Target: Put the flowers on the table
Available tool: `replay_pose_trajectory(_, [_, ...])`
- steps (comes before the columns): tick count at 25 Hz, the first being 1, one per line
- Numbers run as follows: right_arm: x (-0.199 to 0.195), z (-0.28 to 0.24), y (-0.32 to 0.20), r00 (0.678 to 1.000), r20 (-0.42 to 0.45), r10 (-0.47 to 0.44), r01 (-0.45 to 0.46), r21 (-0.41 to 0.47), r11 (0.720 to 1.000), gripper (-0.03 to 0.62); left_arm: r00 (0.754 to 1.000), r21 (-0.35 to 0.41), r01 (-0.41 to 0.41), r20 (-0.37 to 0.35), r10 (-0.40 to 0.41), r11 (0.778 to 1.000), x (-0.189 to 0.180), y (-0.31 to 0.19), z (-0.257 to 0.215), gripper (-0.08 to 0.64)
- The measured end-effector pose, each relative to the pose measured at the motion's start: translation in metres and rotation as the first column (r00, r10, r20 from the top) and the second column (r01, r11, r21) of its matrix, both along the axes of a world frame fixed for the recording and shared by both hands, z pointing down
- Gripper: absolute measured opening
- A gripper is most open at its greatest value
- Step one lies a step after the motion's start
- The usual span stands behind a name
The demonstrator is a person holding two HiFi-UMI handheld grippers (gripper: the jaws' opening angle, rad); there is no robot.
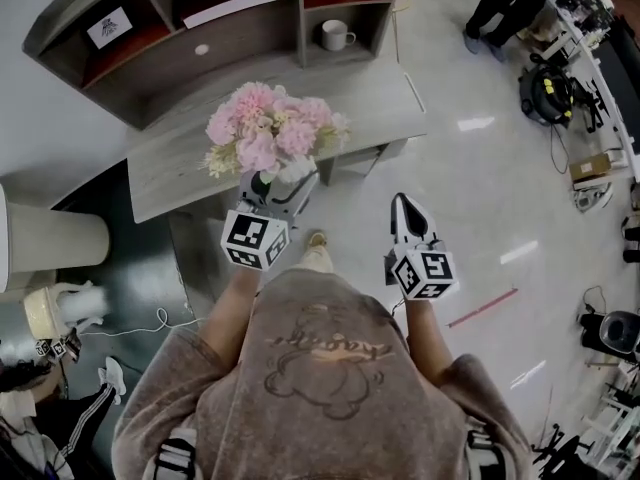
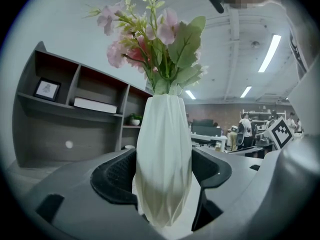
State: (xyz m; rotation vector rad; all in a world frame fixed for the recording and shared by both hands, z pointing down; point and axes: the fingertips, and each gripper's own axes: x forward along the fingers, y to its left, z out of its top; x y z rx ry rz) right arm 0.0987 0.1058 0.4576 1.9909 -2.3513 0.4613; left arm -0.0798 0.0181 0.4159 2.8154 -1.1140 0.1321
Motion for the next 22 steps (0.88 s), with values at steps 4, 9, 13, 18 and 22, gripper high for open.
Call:
replay_pose_trajectory(4, [0.007,-0.004,-0.054,1.0,-0.011,0.012,-0.012,0.002,1.0,-0.015,1.0,0.004,-0.018,-0.006,0.018,1.0,0.009,-0.055,-0.003,0.35])
replay_pose_trajectory(9, [0.013,-0.008,-0.102,0.999,-0.02,0.04,-0.04,0.012,0.999,-0.015,0.999,0.022,-0.048,-0.007,0.048,0.999,0.016,-0.107,-0.005,0.35])
replay_pose_trajectory(13, [0.014,-0.006,-0.128,0.998,-0.021,0.065,-0.065,0.003,0.998,-0.015,0.997,0.022,-0.072,-0.007,0.072,0.997,0.019,-0.137,-0.001,0.35])
replay_pose_trajectory(18, [0.016,-0.009,-0.151,0.996,-0.024,0.083,-0.083,-0.005,0.997,-0.015,0.996,0.023,-0.091,0.001,0.091,0.996,0.027,-0.166,0.001,0.35])
replay_pose_trajectory(22, [0.033,-0.008,-0.172,0.996,-0.026,0.081,-0.081,-0.009,0.997,-0.015,0.996,0.022,-0.094,-0.004,0.094,0.995,0.046,-0.189,0.004,0.35])
